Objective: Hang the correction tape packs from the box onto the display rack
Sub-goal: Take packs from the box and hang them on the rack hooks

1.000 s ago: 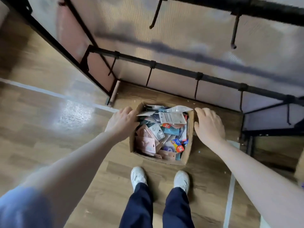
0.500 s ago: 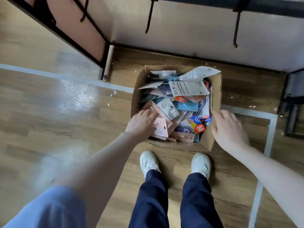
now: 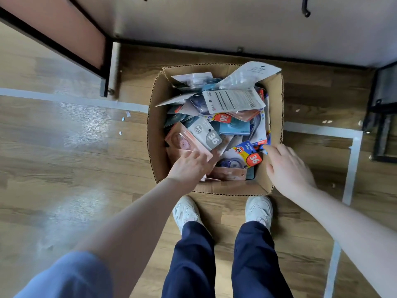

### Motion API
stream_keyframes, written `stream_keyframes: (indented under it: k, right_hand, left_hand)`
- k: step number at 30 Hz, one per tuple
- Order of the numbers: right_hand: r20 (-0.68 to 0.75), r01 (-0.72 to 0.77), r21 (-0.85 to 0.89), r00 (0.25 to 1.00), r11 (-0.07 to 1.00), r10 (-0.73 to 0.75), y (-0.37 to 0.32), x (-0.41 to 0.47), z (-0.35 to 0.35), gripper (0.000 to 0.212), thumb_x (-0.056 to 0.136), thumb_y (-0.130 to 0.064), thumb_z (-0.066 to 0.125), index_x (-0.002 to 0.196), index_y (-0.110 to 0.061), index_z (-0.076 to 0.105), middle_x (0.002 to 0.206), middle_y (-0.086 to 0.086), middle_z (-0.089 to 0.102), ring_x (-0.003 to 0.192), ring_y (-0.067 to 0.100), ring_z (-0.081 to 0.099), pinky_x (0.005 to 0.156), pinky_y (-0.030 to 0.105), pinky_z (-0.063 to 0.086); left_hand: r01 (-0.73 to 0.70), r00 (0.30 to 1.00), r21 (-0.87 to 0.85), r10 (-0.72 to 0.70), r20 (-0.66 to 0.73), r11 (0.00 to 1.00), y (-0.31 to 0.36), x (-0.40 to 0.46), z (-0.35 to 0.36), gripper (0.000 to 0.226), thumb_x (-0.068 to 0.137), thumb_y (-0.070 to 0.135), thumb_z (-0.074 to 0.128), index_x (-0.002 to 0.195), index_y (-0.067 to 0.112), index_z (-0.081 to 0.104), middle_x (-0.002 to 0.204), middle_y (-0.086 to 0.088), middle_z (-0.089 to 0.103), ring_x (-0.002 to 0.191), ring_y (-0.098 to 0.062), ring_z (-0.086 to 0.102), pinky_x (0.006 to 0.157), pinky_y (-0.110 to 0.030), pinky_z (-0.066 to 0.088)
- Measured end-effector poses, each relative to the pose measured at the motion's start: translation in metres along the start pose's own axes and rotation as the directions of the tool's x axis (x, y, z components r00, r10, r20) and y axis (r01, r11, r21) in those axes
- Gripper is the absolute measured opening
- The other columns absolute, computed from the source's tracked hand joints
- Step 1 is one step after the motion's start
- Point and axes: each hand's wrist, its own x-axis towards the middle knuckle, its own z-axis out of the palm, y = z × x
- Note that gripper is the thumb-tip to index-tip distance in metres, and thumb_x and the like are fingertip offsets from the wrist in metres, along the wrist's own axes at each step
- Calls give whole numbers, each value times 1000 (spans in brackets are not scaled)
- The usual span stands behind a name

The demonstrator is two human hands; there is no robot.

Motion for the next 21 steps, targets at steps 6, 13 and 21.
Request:
stream_keyframes:
  k: [6,13,21]
  right_hand:
    - [1,17,-17,1000,1000,-17,0,12,1,49,95,-18,46,142,-15,32,138,7,42,126,23,41,98,35,41]
    - [-55,58,0,997,998,-58,-3,44,1,49,94,-18,49,140,-12,34,136,11,44,125,25,43,99,35,41]
    - [-43,-155,284,984,946,174,-21,73,-13,37,97,-22,46,131,-8,44,126,14,51,103,28,54,67,28,43]
  left_hand:
    - [-39,999,120,37,18,992,-5,-1,-6,51,85,3,49,134,15,40,124,-6,44,116,-27,39,94,-34,33]
    - [-60,998,152,60,5,987,-19,3,-7,31,78,9,63,104,25,65,109,0,55,105,-23,47,84,-31,38]
    - [-14,990,9,15,-143,1000,-39,12,-12,35,33,6,88,51,22,63,55,5,56,59,-21,56,56,-24,44]
